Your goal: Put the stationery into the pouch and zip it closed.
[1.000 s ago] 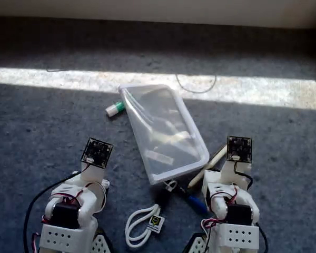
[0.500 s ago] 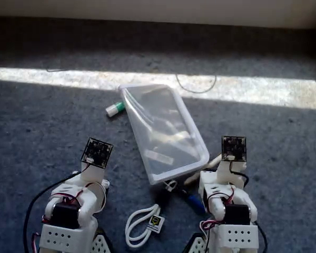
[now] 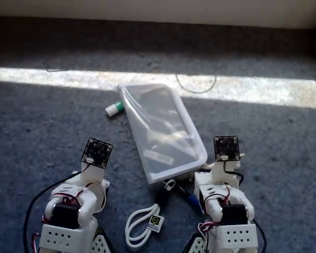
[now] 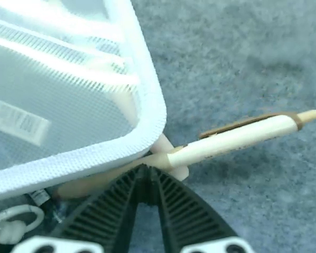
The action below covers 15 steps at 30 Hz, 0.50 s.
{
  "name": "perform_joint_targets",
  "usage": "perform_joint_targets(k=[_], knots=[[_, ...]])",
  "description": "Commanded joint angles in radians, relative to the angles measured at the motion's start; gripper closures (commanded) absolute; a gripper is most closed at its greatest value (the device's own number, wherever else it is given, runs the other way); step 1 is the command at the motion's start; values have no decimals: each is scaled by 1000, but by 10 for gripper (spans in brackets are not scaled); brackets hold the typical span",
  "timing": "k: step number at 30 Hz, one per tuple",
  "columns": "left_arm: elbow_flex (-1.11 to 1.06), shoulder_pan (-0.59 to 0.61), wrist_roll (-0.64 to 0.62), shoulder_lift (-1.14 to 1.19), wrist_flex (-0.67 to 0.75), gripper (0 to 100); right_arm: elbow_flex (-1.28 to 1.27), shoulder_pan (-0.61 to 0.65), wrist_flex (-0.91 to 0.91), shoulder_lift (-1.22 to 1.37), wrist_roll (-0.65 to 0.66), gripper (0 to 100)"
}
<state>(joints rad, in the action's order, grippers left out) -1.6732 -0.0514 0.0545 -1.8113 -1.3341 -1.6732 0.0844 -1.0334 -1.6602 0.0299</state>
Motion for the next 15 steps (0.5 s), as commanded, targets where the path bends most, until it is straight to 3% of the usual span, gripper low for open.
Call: perform_joint_targets(k=[1, 15], knots=[[-24, 7, -6, -4, -2, 991, -33, 10, 18, -13, -2, 993], [-24, 7, -6, -4, -2, 991, 251, 16, 1, -13, -6, 993]])
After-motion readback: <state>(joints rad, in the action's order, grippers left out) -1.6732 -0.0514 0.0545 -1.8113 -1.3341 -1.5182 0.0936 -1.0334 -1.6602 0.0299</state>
